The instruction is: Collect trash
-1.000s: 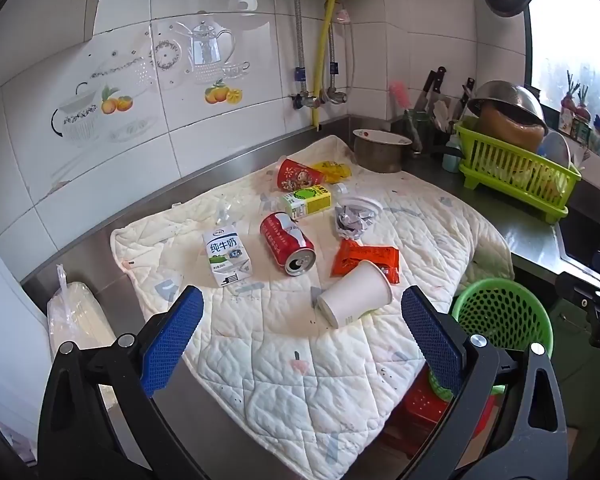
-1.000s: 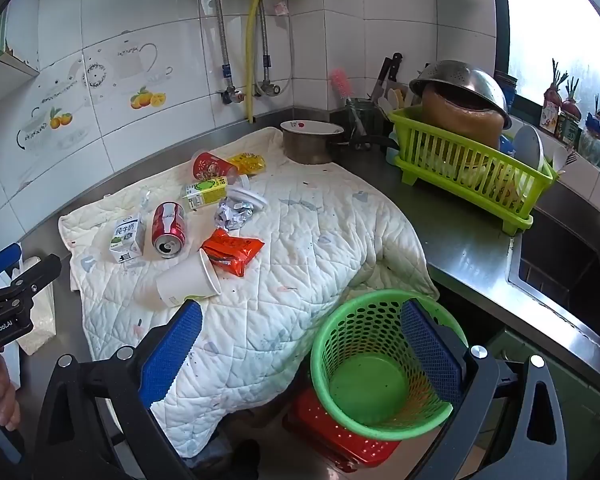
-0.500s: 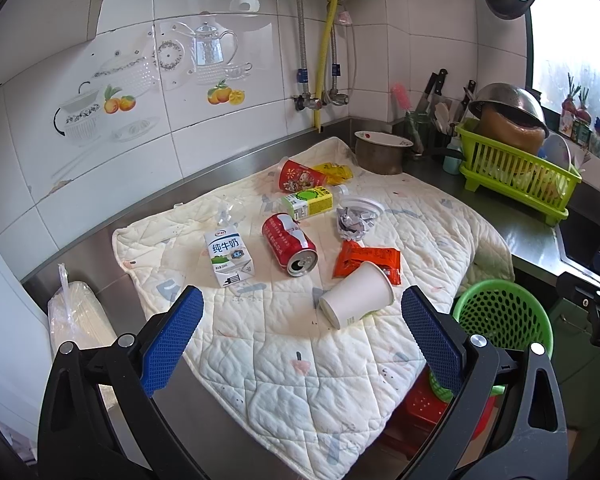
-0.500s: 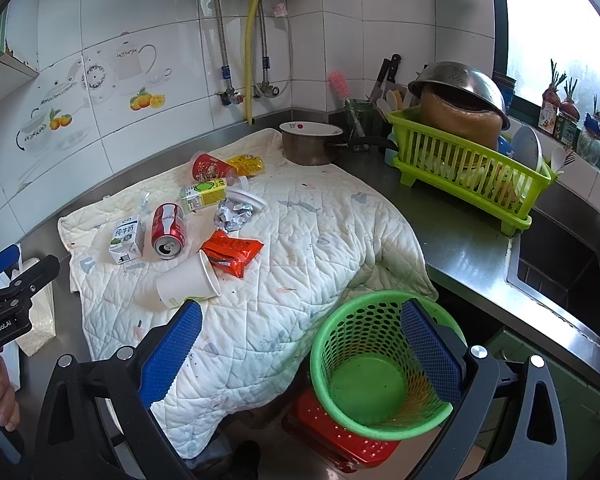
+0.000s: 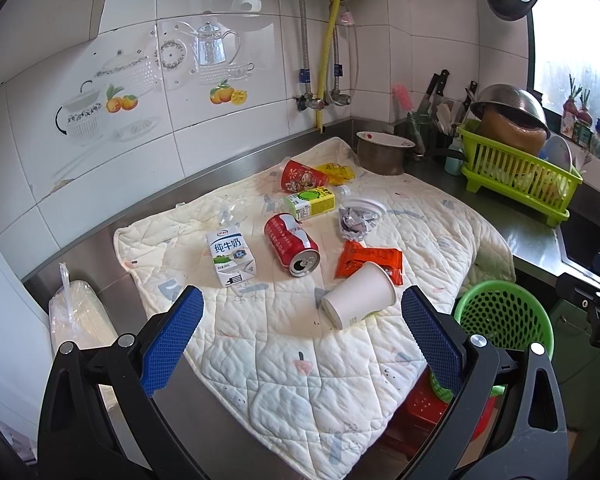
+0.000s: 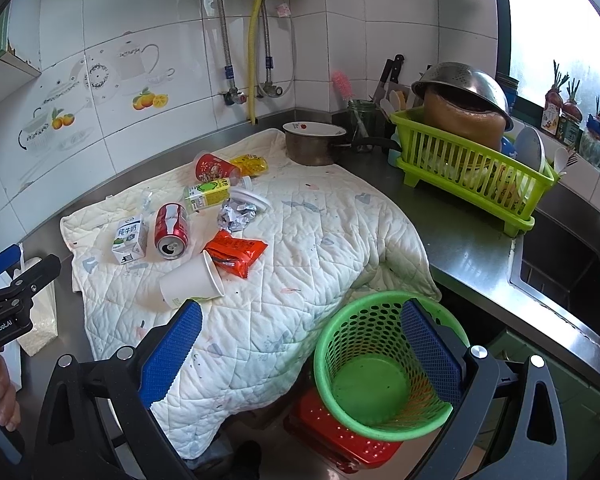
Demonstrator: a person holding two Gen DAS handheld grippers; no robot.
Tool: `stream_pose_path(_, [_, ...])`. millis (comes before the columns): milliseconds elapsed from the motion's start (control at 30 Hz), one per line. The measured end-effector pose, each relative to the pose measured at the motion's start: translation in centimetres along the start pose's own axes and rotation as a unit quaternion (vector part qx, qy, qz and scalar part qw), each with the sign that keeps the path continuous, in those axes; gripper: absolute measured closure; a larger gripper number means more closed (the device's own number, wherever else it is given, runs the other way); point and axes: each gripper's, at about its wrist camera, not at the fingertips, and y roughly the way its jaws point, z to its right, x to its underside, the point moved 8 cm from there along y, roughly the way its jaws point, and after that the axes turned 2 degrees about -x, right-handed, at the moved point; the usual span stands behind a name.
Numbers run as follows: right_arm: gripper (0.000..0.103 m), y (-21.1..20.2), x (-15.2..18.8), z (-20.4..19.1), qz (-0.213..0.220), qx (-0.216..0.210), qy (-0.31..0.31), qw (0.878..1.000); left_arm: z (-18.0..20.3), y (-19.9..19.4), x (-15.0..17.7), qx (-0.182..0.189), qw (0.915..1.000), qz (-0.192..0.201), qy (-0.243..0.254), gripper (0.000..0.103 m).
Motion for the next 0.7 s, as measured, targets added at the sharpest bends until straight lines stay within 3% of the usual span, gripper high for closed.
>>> stream_pose_path(700, [0.007,0.87,0.04,-0.68,-0.004,-0.004,0.0,1.0,-0.3,0.11,0.01,-0.001,1.0,0.0,0.0,0.005])
